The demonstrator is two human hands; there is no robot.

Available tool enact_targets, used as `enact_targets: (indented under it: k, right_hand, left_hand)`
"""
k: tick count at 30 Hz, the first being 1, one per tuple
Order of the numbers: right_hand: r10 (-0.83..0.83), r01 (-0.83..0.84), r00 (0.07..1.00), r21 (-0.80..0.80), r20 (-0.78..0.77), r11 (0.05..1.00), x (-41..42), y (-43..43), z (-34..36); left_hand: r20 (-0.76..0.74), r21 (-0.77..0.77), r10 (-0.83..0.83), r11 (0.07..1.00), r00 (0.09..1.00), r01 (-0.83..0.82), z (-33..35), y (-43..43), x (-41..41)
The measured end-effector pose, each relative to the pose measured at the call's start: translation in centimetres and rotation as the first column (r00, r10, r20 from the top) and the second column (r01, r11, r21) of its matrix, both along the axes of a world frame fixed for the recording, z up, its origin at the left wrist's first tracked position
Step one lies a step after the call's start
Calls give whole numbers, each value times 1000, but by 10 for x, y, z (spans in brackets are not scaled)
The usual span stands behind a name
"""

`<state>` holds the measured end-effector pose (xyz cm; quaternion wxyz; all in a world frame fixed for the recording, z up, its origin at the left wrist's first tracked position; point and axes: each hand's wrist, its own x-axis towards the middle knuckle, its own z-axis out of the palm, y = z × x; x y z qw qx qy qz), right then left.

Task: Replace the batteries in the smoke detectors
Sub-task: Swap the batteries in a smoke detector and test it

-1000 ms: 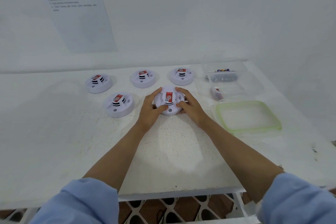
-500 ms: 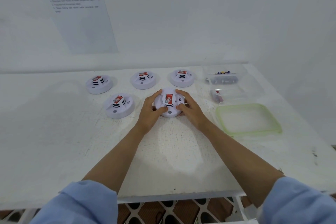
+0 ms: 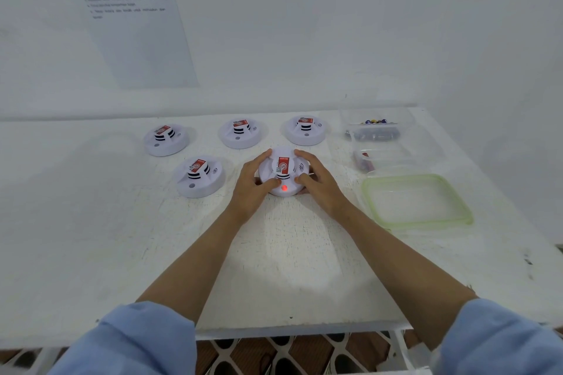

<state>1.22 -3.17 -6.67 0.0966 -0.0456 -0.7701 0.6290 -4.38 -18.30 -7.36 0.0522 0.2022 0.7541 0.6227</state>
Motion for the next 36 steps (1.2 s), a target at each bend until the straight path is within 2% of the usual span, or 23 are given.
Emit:
enact_targets:
  k: [36]
  right_hand:
    - [0, 0, 1000, -21, 1, 1000, 0, 0, 1]
  left_hand:
    - [17, 30, 4, 1000, 1000, -5, 2, 1, 1]
